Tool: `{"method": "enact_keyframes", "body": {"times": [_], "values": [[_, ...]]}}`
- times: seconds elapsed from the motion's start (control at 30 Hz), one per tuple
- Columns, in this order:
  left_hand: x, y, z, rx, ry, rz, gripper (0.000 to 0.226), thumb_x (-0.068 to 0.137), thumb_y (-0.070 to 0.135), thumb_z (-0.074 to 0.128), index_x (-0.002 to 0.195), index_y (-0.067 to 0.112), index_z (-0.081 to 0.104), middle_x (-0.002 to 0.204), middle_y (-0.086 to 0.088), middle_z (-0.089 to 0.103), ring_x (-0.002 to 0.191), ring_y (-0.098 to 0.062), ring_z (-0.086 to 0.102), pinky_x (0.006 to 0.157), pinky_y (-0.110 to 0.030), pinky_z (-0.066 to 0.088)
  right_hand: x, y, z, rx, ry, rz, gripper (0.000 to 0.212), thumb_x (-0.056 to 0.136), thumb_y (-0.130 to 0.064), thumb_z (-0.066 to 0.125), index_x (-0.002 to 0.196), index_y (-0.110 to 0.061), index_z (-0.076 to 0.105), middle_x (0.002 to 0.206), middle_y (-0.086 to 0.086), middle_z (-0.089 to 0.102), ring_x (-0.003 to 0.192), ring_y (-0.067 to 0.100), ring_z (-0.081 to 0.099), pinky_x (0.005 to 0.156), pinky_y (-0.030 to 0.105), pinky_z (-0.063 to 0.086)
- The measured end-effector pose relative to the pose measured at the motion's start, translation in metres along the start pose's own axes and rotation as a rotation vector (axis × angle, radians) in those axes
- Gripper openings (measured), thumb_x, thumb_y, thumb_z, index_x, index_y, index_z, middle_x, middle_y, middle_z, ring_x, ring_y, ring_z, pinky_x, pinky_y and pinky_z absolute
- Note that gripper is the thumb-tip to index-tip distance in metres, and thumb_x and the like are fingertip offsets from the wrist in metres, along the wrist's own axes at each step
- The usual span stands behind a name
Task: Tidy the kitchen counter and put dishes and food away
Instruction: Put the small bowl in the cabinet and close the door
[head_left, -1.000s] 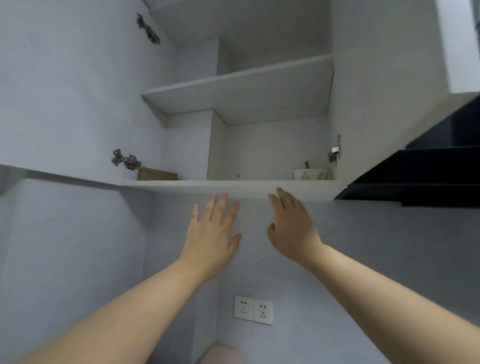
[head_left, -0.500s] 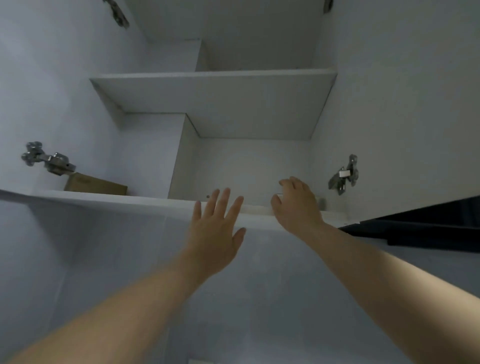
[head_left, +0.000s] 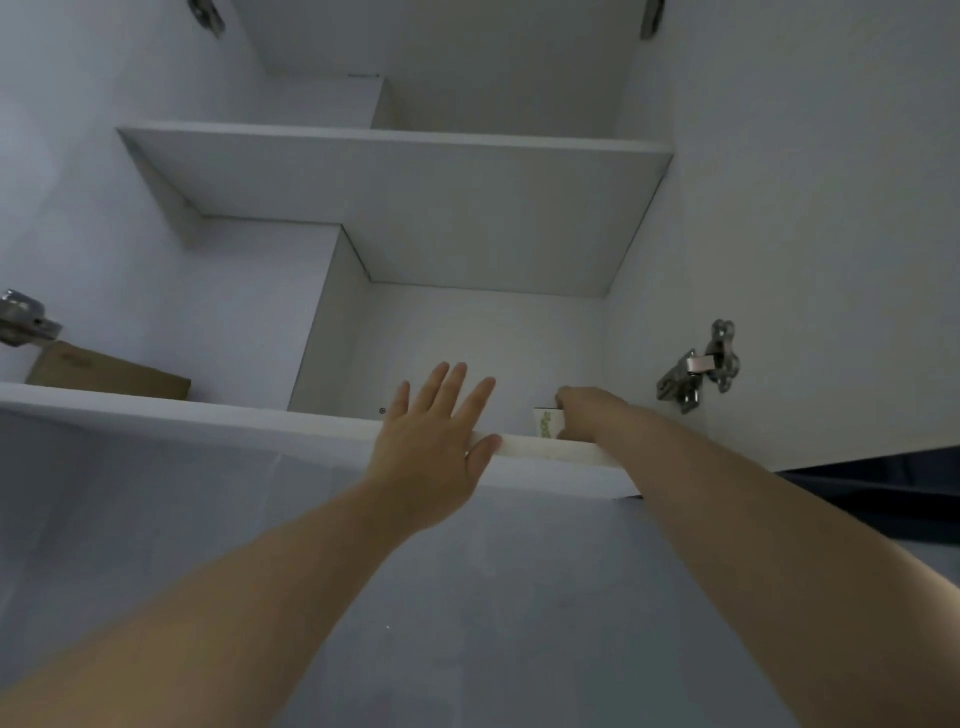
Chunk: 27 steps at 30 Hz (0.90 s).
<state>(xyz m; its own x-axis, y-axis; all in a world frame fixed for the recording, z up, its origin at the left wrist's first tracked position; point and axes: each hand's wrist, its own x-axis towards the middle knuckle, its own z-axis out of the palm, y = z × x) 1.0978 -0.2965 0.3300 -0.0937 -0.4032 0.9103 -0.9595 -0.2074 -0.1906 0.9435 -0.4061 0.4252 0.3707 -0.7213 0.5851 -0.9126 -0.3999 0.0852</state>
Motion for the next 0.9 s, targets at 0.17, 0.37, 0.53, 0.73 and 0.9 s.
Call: {"method": "enact_keyframes", "body": {"times": [0.17, 0.37, 0.53, 0.73, 0.9], "values": [[-0.001, -0.007, -0.001, -0.032, -0.031, 0.075, 0.083, 0.076, 0.060, -0.016, 0.151, 0.029, -0.002, 0.160, 0.001, 0.001, 0.147, -0.018, -0.003, 0.118, -0.042, 0.004, 0.008, 0.002, -0.002, -0.075, 0.024, -0.037, 0.027, 0.089, -0.011, 0.057, 0.115, -0.005, 0.057, 0.112, 0.014, 0.060, 0.090, 0.025, 0.056, 0.076, 0.030, 0.044], [0.002, -0.009, -0.008, -0.142, -0.107, 0.049, 0.058, 0.098, 0.051, 0.014, 0.151, 0.030, 0.003, 0.160, 0.006, 0.006, 0.147, -0.012, -0.001, 0.119, -0.038, 0.002, 0.006, 0.003, -0.004, -0.035, 0.173, -0.052, 0.008, 0.083, -0.001, 0.057, 0.089, -0.007, 0.059, 0.089, 0.010, 0.056, 0.087, 0.028, 0.059, 0.069, 0.028, 0.042], [0.003, -0.008, -0.009, -0.185, -0.117, -0.007, 0.058, 0.099, 0.049, 0.018, 0.151, 0.028, 0.008, 0.159, 0.006, 0.011, 0.147, -0.012, 0.003, 0.119, -0.038, 0.005, 0.000, 0.003, -0.004, 0.012, 0.218, -0.097, 0.021, 0.079, 0.000, 0.061, 0.099, -0.005, 0.065, 0.100, 0.013, 0.063, 0.090, 0.028, 0.061, 0.070, 0.029, 0.045], [0.002, -0.006, -0.015, -0.265, -0.167, -0.057, 0.056, 0.100, 0.046, 0.019, 0.151, 0.025, 0.011, 0.158, 0.004, 0.018, 0.146, -0.014, 0.011, 0.119, -0.039, 0.009, -0.011, -0.004, -0.008, 0.050, 0.295, -0.169, 0.018, 0.077, -0.003, 0.064, 0.095, -0.007, 0.067, 0.100, 0.013, 0.064, 0.087, 0.027, 0.059, 0.068, 0.028, 0.043], [0.010, -0.009, -0.027, -0.544, -0.240, -0.172, 0.056, 0.100, 0.044, 0.031, 0.150, 0.025, 0.014, 0.151, -0.004, 0.035, 0.135, -0.023, 0.038, 0.111, -0.041, 0.028, -0.021, -0.009, -0.015, 0.069, 0.345, -0.222, 0.020, 0.076, -0.005, 0.067, 0.096, -0.007, 0.067, 0.098, 0.010, 0.065, 0.088, 0.026, 0.060, 0.071, 0.030, 0.046]]}}
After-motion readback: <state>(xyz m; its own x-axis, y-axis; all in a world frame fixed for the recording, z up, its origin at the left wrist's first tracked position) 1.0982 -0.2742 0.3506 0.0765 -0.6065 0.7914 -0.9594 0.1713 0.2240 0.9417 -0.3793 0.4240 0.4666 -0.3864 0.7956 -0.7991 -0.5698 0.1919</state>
